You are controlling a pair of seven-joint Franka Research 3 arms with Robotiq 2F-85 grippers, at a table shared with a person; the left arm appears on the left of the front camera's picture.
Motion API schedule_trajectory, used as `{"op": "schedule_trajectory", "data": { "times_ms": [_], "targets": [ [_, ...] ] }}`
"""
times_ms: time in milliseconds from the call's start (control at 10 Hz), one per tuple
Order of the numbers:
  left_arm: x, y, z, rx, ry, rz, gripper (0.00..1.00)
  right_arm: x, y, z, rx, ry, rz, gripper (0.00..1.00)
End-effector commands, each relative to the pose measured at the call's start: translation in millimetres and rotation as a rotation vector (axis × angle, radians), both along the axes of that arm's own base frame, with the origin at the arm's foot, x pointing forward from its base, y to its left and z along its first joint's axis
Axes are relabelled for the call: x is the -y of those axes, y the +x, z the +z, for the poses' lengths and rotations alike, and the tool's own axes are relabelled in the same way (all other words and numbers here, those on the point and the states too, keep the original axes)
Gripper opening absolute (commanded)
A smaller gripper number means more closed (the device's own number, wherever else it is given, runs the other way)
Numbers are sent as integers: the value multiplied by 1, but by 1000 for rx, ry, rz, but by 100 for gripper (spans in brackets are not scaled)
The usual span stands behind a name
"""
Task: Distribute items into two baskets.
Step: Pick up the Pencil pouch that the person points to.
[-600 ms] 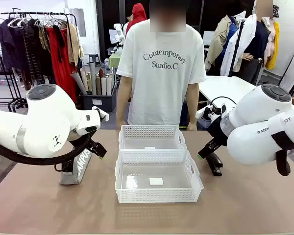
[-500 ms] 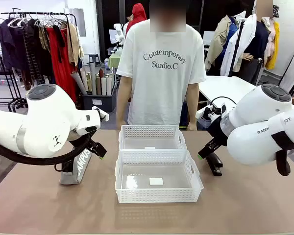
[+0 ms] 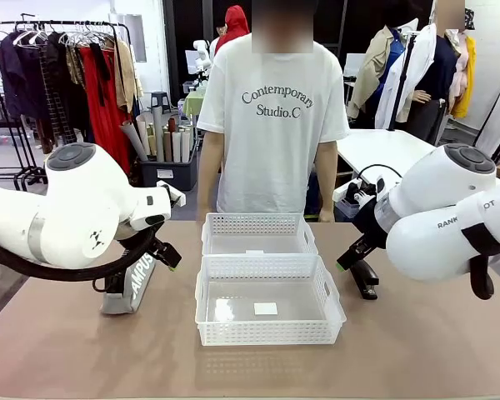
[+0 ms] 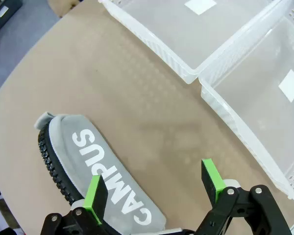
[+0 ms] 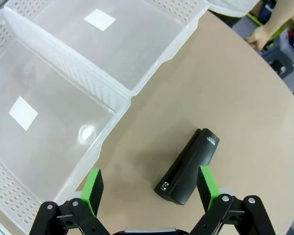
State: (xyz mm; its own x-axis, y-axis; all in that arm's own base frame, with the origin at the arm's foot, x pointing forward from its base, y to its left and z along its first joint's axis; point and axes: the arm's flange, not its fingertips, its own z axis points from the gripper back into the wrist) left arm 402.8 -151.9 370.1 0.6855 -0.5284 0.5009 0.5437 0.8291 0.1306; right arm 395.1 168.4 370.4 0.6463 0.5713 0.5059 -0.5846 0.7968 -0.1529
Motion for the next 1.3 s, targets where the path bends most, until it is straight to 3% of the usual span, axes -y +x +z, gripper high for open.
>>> {"op": "schedule_trajectory", "data": {
  "times_ms": [0, 1200],
  "targets": [
    [0, 0, 0, 0, 0, 0, 100, 0, 0, 0, 0, 1, 0, 100],
    [0, 0, 0, 0, 0, 0, 100, 0, 0, 0, 0, 1, 0, 100]
  ]
}}
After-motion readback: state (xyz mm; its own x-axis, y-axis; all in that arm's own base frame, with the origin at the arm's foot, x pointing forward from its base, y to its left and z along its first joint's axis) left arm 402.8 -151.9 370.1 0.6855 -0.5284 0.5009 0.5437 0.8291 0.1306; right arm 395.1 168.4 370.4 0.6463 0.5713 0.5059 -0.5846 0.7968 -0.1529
